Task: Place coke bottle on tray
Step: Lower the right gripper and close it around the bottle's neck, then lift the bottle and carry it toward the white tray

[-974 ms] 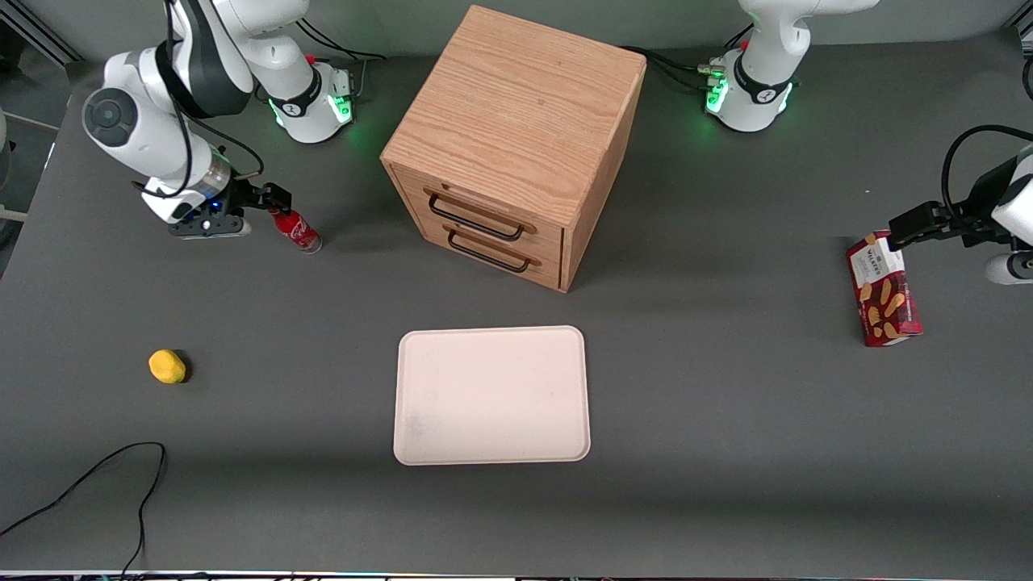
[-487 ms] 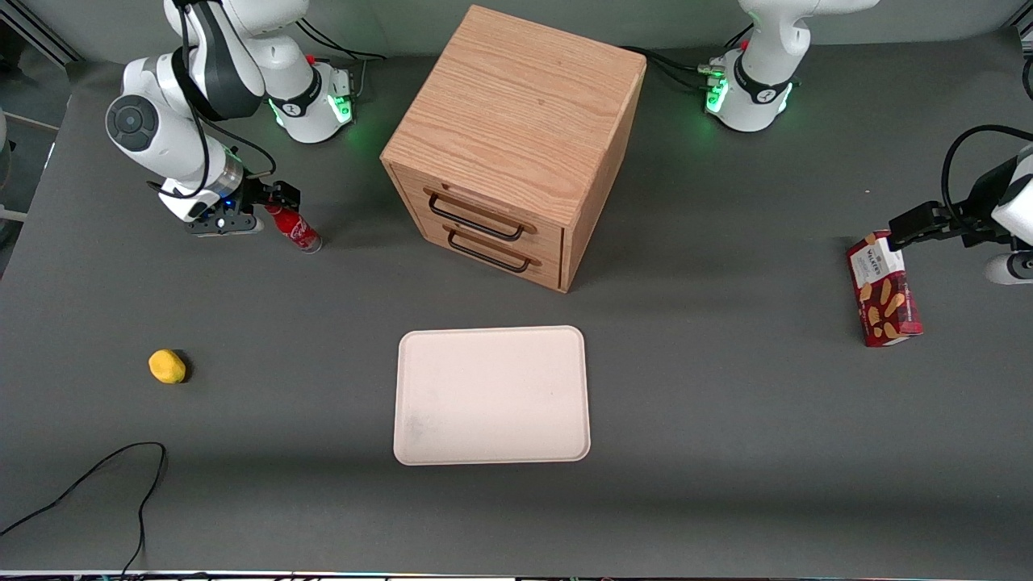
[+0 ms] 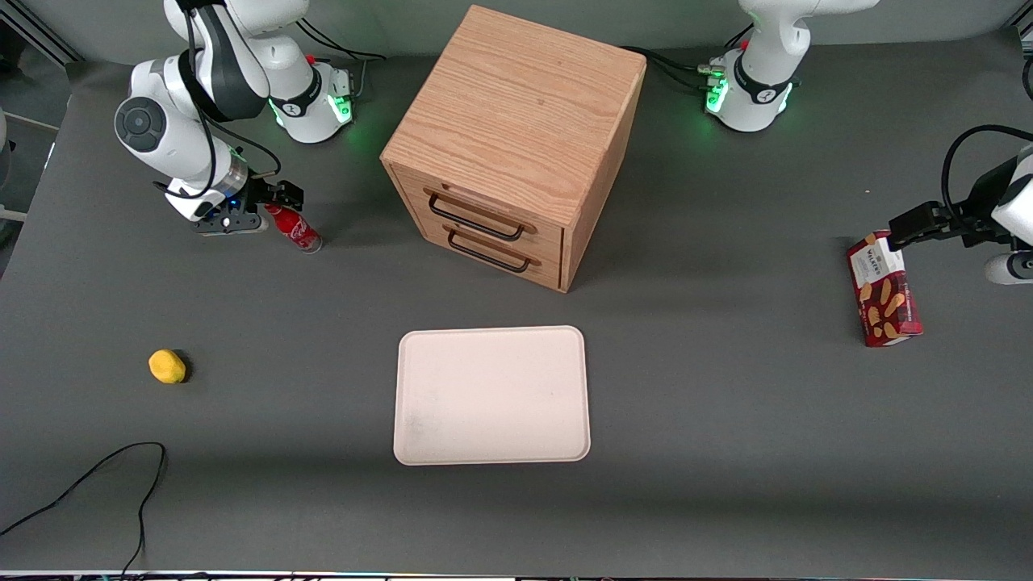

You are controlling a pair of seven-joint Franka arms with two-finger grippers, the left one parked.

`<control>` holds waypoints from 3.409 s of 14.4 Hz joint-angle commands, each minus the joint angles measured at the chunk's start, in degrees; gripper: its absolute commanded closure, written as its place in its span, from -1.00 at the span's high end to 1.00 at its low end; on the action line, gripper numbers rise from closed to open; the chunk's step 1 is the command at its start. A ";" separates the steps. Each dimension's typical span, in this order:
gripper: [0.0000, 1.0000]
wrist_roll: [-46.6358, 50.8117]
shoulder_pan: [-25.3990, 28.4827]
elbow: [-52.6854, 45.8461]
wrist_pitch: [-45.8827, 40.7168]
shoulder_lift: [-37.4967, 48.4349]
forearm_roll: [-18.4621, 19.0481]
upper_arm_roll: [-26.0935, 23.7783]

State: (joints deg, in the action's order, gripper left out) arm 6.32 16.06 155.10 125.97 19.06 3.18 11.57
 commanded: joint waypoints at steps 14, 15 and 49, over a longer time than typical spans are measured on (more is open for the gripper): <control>-0.82 -0.34 0.20 -2.07 0.51 -2.79 1.22 0.03; -0.84 -0.34 0.11 -4.26 -1.41 -3.41 1.22 0.03; -0.86 1.24 -0.07 -105.53 -22.89 -67.82 -5.28 -16.41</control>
State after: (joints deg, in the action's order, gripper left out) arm 6.78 16.10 52.77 101.48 -46.34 -1.61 -4.41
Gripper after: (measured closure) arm 0.670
